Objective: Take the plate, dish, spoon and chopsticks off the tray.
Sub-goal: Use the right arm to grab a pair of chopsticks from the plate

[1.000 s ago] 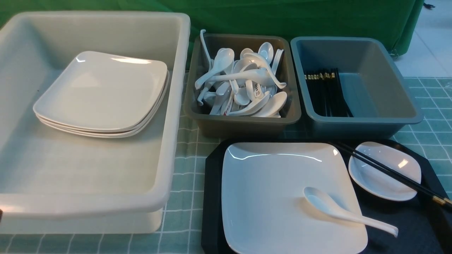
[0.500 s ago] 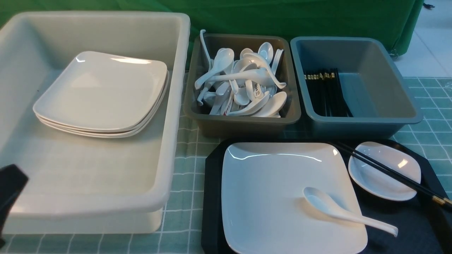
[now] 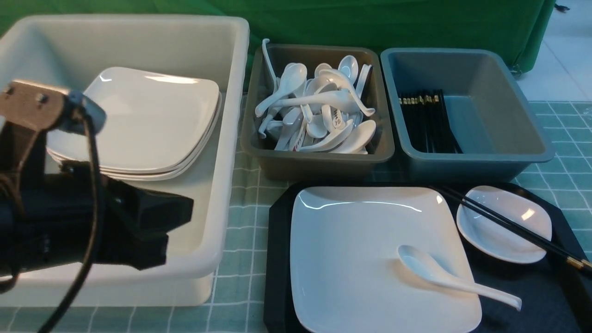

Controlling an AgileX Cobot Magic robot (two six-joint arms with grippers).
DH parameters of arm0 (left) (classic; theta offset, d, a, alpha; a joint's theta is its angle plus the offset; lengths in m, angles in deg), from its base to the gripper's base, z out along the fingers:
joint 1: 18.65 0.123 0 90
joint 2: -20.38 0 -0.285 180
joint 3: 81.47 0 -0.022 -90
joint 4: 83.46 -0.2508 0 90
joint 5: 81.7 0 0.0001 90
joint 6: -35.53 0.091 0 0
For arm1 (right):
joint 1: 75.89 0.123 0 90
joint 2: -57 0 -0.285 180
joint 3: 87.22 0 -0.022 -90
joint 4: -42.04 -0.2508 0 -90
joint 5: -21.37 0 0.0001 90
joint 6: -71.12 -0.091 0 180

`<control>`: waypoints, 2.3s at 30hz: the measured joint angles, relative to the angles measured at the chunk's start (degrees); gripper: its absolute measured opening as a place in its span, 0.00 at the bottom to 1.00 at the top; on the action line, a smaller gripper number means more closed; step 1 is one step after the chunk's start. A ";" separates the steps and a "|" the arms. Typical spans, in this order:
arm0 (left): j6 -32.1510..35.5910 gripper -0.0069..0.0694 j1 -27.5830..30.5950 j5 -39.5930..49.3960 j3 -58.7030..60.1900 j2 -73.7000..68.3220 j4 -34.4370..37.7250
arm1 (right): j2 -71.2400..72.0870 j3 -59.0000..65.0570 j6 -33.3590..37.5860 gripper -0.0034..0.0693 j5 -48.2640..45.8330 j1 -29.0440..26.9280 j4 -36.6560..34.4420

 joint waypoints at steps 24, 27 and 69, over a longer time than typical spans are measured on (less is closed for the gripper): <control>5.47 0.11 -1.99 0.91 -0.28 9.12 0.60 | -68.60 -51.61 22.06 0.28 -40.84 13.45 -0.98; 5.51 0.11 -1.99 2.48 -0.29 14.35 0.60 | -75.94 -56.84 27.27 0.29 -43.23 9.55 -0.98; 6.40 0.11 -1.99 9.61 -0.34 29.96 0.54 | -109.95 -71.73 50.03 0.42 -36.38 -4.42 -6.81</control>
